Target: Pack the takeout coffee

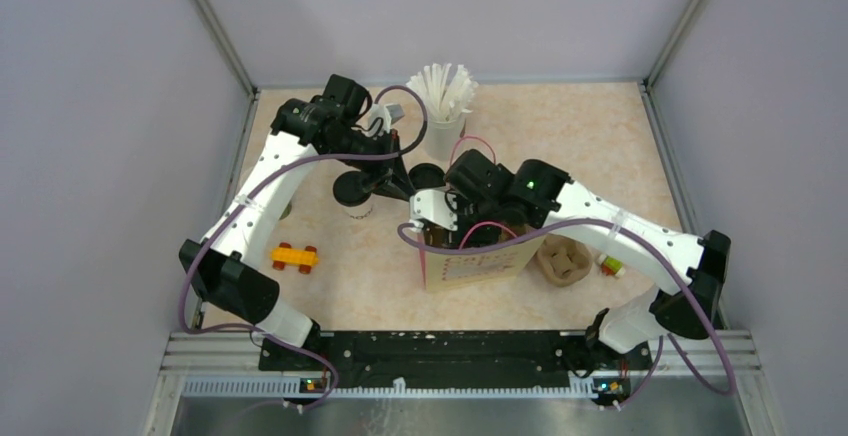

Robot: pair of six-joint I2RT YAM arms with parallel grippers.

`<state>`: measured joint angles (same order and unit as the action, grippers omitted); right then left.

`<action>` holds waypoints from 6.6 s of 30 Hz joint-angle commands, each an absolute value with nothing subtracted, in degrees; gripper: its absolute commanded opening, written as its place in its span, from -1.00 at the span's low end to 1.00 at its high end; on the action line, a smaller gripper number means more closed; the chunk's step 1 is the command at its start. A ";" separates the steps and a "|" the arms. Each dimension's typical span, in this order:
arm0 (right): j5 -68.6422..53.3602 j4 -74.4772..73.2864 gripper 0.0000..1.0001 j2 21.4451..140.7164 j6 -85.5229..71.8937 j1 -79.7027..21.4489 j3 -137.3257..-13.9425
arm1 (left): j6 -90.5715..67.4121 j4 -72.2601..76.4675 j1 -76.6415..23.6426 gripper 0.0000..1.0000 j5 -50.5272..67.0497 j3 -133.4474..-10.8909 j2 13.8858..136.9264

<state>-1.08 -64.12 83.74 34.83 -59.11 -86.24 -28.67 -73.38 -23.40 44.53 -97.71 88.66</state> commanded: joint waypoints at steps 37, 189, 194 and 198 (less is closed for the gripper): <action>9.02 -51.46 0.02 71.35 22.45 -59.78 -90.60 | -28.30 -75.78 -19.68 0.97 3.06 -106.12 83.13; -1.57 -63.34 0.76 122.12 4.98 -70.84 -132.58 | -23.20 -56.65 -16.96 0.98 -20.51 -123.22 55.55; -0.80 -66.12 0.84 125.41 3.84 -70.91 -134.00 | -23.05 -56.33 -16.94 0.98 -20.65 -121.37 54.71; -0.86 -64.68 0.86 125.75 3.94 -71.37 -133.25 | -22.85 -56.42 -16.96 0.97 -20.11 -120.59 54.49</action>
<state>-1.17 -64.84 126.13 4.56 -70.52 -130.91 -23.83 -59.05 -17.12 -20.03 -121.03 55.20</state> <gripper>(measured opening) 0.924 0.987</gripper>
